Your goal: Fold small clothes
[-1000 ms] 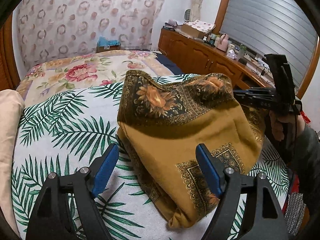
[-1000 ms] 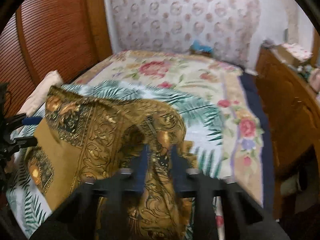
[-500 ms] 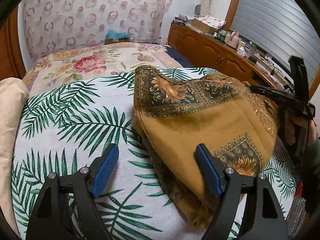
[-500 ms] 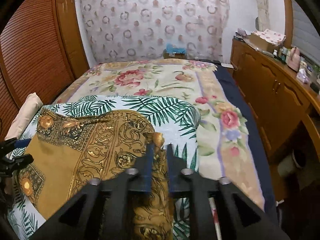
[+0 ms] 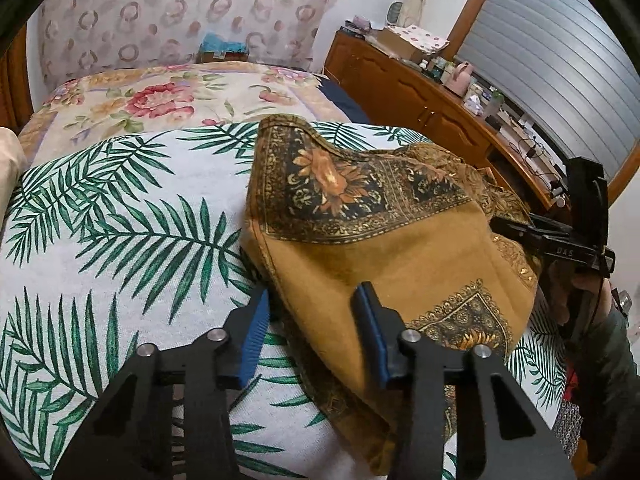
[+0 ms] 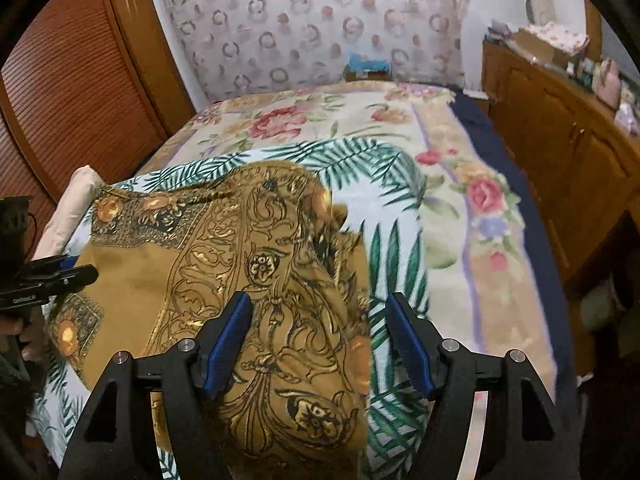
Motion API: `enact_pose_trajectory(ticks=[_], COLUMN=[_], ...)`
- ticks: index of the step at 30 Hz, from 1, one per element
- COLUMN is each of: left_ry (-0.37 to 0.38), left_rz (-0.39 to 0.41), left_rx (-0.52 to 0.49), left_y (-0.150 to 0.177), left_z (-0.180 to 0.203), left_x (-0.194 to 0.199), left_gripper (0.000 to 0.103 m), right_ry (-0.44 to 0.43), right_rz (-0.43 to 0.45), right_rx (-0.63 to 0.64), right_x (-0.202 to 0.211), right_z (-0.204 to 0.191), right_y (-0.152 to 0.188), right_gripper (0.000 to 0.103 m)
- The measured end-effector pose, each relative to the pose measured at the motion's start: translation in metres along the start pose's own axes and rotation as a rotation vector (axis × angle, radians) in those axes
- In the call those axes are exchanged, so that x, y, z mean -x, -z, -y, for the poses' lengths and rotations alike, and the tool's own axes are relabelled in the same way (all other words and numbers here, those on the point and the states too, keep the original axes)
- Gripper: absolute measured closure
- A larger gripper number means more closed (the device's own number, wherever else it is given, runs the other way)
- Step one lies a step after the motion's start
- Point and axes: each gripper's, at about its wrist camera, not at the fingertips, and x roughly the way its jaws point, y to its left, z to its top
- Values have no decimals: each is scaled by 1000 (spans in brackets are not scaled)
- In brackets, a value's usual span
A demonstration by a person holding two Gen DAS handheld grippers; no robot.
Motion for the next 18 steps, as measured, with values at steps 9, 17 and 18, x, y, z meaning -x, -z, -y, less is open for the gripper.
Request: enact_pose_trajectory(ticks=[9,17,18], left_ry=[40,90,97], left_rz=[5,99,110], left_rx=[-23,-62,-68], left_y=[-1,3,4], left_z=[9,25,28], left_x=[6,47,54], left_gripper=[93,94,95], right_ry=[-98,-105,-106], right_rz=[-19,64,77], right_rx=[23,66,73], right_x=[-5,19,23], right_z=[3,-2,-4], right_y=[2,6,5], right_gripper=[75,88,89])
